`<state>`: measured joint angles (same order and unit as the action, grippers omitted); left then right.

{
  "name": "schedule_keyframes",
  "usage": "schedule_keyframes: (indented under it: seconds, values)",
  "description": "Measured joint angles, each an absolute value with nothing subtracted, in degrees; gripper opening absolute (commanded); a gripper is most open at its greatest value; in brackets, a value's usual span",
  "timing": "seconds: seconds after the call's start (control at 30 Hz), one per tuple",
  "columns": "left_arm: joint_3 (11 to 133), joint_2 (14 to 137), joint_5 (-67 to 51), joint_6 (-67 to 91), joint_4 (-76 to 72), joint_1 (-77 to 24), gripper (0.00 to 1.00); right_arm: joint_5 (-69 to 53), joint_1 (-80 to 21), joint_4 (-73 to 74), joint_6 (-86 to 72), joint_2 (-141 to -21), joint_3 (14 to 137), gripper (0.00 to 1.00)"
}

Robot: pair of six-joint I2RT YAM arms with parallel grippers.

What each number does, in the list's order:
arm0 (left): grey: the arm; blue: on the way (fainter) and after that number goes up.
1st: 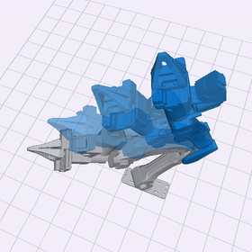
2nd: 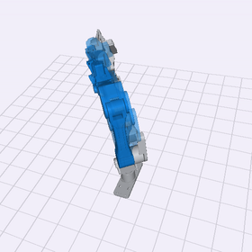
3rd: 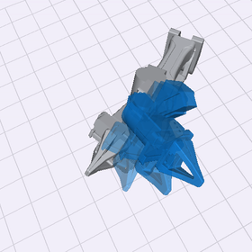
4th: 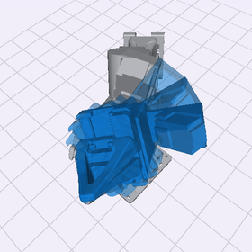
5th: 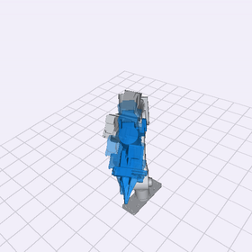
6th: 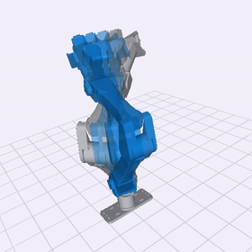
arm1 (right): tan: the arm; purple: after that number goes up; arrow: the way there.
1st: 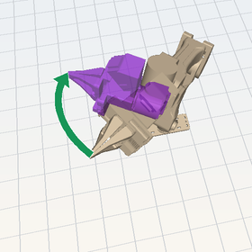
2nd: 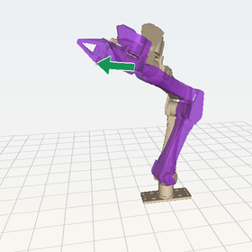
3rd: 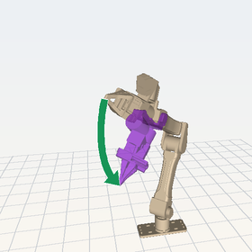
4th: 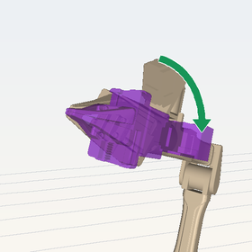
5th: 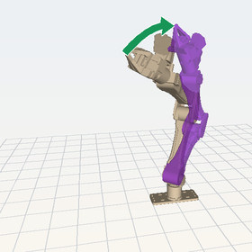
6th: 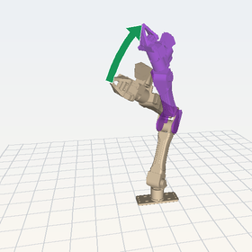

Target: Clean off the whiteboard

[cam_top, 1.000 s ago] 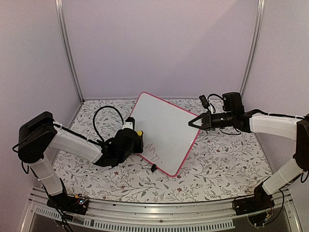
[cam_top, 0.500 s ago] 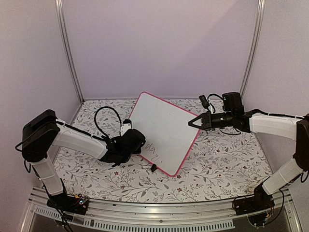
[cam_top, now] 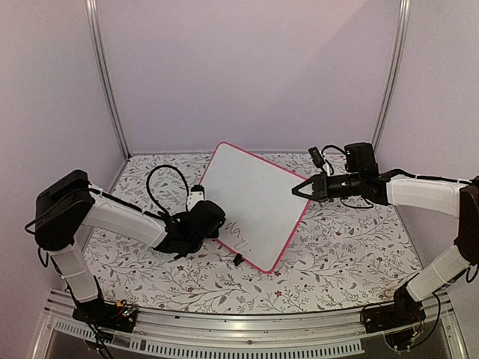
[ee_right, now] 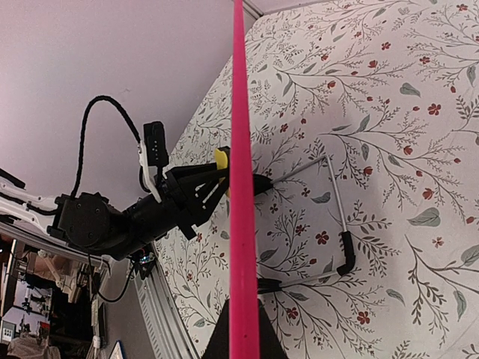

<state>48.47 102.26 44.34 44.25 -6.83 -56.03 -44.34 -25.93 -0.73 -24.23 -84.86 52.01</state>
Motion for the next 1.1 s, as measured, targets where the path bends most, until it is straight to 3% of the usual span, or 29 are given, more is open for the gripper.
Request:
schedule_keyframes:
  seconds: [0.33, 0.67, 1.1]
  values:
    - [45.41, 101.21, 41.95, 39.20, -13.15, -55.81, 0.00, -44.34, -25.93, -0.73, -24.25, -84.86, 52.01, 0.00]
    - [53.15, 104.44, 46.59, 45.10, -0.01, -55.88, 0.00, -43.90, -25.96, -1.32, -24.71, -85.14, 52.01, 0.00]
    - [53.43, 104.38, 48.34, 50.83, 2.76, -55.81, 0.00, -43.90, -26.13, -1.52, -24.62, -85.23, 52.10, 0.00]
